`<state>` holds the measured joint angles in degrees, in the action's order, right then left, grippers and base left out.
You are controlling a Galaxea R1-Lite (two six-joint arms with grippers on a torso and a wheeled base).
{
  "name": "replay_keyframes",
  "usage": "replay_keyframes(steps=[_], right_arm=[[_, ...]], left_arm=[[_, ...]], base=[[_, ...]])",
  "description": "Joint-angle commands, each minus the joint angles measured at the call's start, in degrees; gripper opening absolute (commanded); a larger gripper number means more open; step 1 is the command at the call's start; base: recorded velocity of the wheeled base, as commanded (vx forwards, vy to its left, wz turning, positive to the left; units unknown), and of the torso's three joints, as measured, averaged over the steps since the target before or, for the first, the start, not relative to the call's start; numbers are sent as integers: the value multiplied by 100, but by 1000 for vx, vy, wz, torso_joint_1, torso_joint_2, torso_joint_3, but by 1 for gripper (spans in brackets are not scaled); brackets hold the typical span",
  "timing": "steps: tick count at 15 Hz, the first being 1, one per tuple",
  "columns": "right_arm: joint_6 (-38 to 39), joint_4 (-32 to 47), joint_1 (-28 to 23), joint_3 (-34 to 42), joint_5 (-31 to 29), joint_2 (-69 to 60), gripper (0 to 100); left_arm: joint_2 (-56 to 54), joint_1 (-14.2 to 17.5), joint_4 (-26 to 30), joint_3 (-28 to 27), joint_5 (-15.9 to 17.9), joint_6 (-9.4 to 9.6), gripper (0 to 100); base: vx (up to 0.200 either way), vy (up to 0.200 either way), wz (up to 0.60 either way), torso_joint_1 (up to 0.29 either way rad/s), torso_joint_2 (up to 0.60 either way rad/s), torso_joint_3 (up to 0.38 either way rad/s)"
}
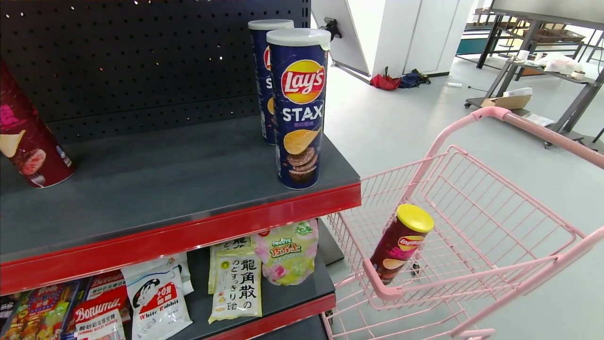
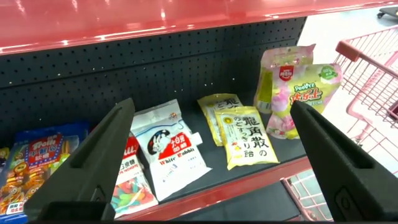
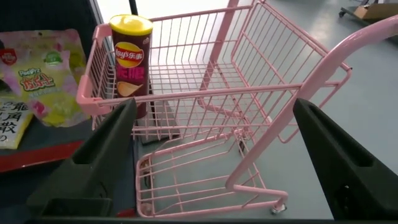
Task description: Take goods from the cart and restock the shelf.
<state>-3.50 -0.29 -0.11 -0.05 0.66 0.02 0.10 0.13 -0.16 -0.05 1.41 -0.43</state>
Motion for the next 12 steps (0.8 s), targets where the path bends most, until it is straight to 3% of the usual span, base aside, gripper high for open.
replay_keyframes(steps=[1, 4, 5, 6, 7, 8, 10, 12], right_arm=[[-19, -6, 2, 5, 4, -2, 100], [-19, -15, 2, 5, 40, -2, 100], [403, -164, 99, -944, 233, 745, 100], [1651, -208, 275, -2412, 145, 2661, 100], [2240, -85, 319, -3651, 110, 3830, 100], [2055, -129, 336, -3880, 189, 4559, 100], [1589, -305, 653, -3537, 637, 5262, 100], [1624, -533, 1004, -3273, 954, 5948, 100]], left_arm=[[-1, 4, -2, 5, -1, -1, 100], [-1, 4, -2, -4, -1, 25, 100], [-1, 4, -11, -4, -1, 25, 100], [-1, 4, -2, 5, -1, 34, 100], [-1, 4, -2, -4, -10, 25, 100], [-1, 4, -2, -4, -10, 34, 100], [-1, 4, -2, 5, -10, 34, 100], [-1, 4, -2, 5, -10, 34, 100]], base=[[0, 0, 0, 0, 0, 0], [0, 0, 0, 0, 0, 0], [0, 0, 0, 0, 0, 0], [0, 0, 0, 0, 0, 0], [0, 0, 0, 0, 0, 0], [0, 0, 0, 0, 0, 0], [0, 0, 0, 0, 0, 0], [0, 0, 0, 0, 0, 0]])
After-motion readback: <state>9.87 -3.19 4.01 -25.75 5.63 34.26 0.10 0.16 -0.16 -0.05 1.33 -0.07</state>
